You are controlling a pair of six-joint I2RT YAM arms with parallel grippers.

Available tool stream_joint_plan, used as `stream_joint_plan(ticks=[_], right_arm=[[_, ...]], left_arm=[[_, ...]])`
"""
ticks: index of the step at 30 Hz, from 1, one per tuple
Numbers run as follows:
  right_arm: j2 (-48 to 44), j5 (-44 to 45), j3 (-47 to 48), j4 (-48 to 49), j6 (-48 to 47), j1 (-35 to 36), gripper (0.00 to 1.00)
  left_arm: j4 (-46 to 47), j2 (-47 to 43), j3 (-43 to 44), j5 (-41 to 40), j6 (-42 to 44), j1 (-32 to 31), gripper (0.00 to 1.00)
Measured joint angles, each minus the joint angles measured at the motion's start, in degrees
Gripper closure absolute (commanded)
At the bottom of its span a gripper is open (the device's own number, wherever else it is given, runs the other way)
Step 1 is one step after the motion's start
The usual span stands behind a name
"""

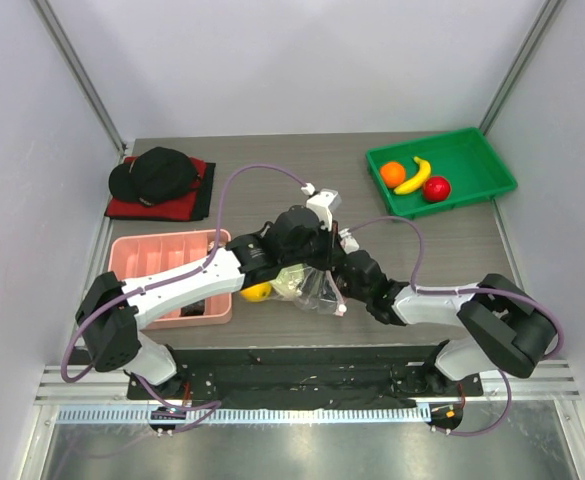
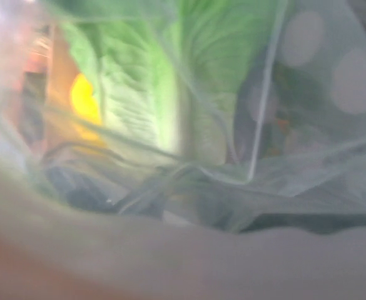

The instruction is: Open the zip-top bag and remove the fake food

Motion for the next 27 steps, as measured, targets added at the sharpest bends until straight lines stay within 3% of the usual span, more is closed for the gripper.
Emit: stream_joint_plan(ticks=[3,7,8,9,11,12,17,21,27], right_arm=[[0.0,0.0,-0.9,4.0,0.3,0.0,0.56],[1.6,-0.2,-1.2,8.3,0.5,0.0,0.55],[2.4,-0.3,-1.2,9.4,0.5,0.0,0.58],[3.1,-0.3,-1.2,10.5,0.5,0.0,0.75],[5.1,-0.3,-1.2,12.8,0.4,0.0,0.94],[5.9,-0.3,-1.2,13.7,0.5,0.0,0.99],[7.3,-0.2,-1.2,15.7,0.6,0.0,0.99],[2.2,0.6,-1.2,9.4,0.1,0.1,0.98],[-13.6,2.1,0.3,-11.3,-1.9,0.3,0.98]], left_arm=[[0.9,0.0,-0.2,0.1,-0.4,0.0,1.00],[1.4,-0.2,-0.5,0.0,-0.6,0.0,1.00],[1.4,-0.3,-0.6,-0.1,-0.6,0.1,1.00],[1.4,-0.4,-0.8,-0.2,-0.6,0.1,1.00],[1.3,-0.5,-1.1,-0.4,-0.6,0.1,1.00],[1.3,-0.5,-1.2,-0.4,-0.6,0.1,1.00],[0.8,-1.4,-2.1,-0.6,-0.2,0.0,1.00],[0.4,-3.8,-3.6,-2.0,1.4,-0.1,1.00],[1.4,-8.3,-5.1,-2.7,4.0,-1.5,1.00]])
